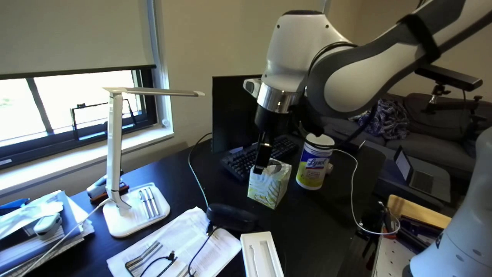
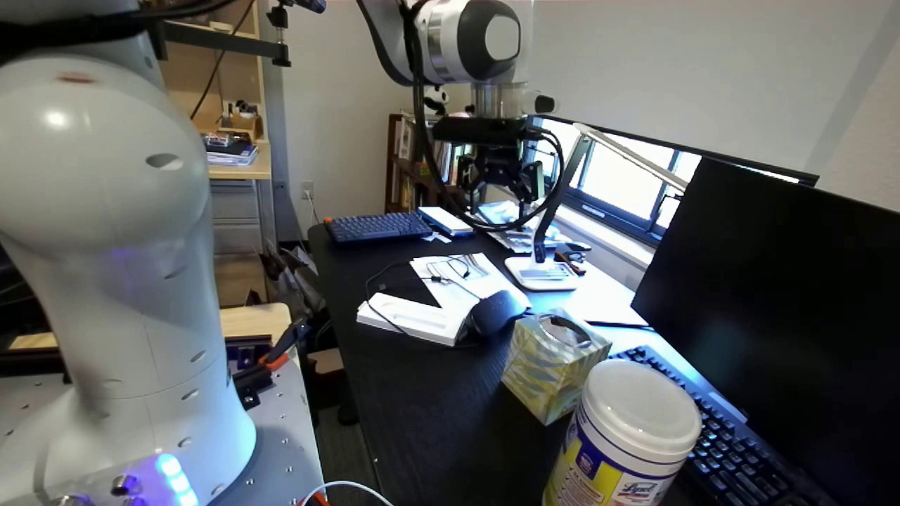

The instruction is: Remove the mouse from the top of the Lysol container

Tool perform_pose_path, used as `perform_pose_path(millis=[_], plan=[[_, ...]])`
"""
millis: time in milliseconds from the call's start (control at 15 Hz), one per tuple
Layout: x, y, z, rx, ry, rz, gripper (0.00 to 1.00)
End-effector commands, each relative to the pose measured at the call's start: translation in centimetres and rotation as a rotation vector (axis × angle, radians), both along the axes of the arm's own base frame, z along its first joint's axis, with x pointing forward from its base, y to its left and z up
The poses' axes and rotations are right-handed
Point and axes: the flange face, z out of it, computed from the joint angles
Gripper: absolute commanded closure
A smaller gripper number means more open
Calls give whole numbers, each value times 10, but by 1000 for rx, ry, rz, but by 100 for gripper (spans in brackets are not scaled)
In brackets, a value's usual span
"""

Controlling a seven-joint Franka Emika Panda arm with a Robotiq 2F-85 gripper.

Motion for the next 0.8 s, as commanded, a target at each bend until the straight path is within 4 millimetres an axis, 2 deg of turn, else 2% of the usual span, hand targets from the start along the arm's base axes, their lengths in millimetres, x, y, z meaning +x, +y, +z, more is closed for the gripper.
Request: perform_pose_path(millis=[0, 267, 600, 667, 733], plan=[[-33, -31, 21, 58, 19, 35, 0], [-57, -65, 39, 72, 49, 38, 0], [-90, -92, 64, 73, 44, 30, 0], [-69, -82, 55, 75, 53, 5, 0], [-75, -85, 60, 77, 51, 6, 0]])
